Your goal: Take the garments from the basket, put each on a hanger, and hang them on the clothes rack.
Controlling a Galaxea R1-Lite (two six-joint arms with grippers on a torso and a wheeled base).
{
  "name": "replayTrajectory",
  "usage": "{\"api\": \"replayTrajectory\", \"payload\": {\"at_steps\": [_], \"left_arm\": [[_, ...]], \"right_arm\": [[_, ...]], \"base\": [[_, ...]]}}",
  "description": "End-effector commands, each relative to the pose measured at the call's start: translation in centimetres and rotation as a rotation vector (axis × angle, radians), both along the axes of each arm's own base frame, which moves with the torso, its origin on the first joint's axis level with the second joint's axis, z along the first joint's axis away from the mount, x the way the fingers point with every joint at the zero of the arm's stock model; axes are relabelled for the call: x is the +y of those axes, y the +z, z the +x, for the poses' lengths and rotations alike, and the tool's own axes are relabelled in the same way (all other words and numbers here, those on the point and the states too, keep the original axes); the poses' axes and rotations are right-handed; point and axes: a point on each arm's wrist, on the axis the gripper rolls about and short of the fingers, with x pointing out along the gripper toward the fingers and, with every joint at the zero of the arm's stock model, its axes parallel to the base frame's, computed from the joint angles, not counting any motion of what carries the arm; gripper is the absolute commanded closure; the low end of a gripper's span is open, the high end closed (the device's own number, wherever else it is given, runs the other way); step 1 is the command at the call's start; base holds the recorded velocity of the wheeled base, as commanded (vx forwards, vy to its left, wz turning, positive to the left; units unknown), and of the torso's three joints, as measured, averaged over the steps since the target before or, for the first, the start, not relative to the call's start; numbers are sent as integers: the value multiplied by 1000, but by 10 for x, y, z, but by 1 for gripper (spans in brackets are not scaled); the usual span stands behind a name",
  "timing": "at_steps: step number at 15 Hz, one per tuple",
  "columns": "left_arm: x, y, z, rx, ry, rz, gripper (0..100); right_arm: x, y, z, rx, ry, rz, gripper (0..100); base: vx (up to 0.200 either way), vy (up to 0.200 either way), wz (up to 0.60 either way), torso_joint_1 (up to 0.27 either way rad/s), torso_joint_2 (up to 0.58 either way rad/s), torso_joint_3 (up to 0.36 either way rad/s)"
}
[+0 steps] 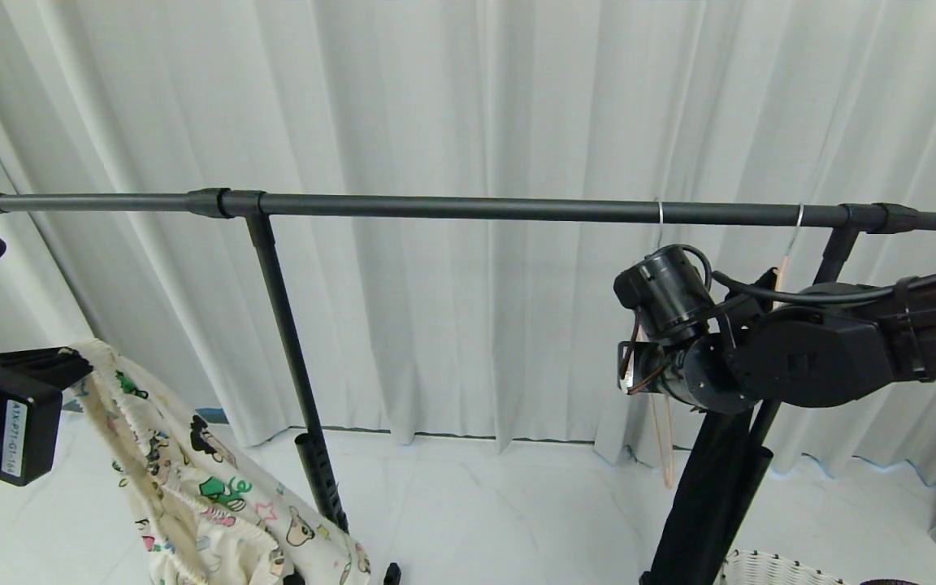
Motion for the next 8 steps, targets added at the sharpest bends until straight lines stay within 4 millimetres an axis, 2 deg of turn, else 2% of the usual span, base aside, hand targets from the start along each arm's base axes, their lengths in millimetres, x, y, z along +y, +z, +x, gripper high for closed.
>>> {"api": "replayTrajectory", "payload": {"at_steps": [1,8], "left_arm": [[0,0,0,0,1,0,100],[0,0,0,-1,-2,-1,100]], "right_arm": [[-2,5,-2,-10,1,8,100],[-15,28,-17,-74,40,5,100]], "base": [[0,0,0,0,0,0],[0,0,0,0,0,0]]}}
